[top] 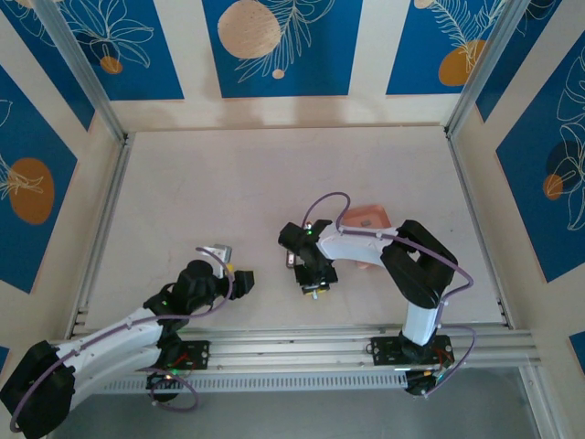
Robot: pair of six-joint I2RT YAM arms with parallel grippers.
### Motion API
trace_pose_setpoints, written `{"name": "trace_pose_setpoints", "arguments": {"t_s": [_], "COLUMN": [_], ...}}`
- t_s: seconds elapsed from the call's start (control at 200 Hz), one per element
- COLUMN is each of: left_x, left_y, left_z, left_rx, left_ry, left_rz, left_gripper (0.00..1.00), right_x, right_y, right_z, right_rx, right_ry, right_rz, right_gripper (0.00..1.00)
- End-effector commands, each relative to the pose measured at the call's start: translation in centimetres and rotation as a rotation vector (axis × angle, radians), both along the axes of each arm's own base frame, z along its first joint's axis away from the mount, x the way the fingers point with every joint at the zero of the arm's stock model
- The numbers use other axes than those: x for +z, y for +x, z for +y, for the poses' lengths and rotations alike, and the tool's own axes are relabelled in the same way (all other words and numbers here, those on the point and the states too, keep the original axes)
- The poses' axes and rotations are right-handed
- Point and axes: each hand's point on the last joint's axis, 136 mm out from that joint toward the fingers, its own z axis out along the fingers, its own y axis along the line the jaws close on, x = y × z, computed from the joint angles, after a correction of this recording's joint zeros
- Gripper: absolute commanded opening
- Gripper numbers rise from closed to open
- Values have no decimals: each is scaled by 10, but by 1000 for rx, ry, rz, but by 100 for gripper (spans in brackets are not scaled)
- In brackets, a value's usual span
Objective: Load the staples into the stapler
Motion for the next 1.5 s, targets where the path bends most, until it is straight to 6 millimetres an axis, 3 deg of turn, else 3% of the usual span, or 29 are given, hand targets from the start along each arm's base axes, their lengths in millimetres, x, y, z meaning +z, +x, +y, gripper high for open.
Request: {"name": "trace_pose_setpoints", "arguments": {"t_s": [0.0,0.175,0.29,0.68,0.86,1.14,1.496], "left_x": [0,2,5,21,24,23,17], "left_y": [1,1,2,14,20,20,24], "left_z": [2,1,-1,-3,-9,-29,-28], "left_rx": [3,1,-5,-2,-21,-124,-115], "left_ry": [-6,-10,-16,-8,-8,-21,10], "left_rz": [-11,-14,-28,-137,-174,-205,-198], "left_gripper": [76,76,76,76,76,77,77], "right_x": [-19,-22,-11,60,79,76,55], "right_y": [-14,-12,-2,74,103,125,130], "right_z": [-10,-12,-10,3,1,-3,-4], "right_rx": [-4,-16,-19,-11,-2,13,9], "right_ry": [-49,-45,-22,168,203,218,210], "right_rz": [77,68,0,-506,-648,-698,-658], "right_gripper": [23,20,19,18,18,18,18]}}
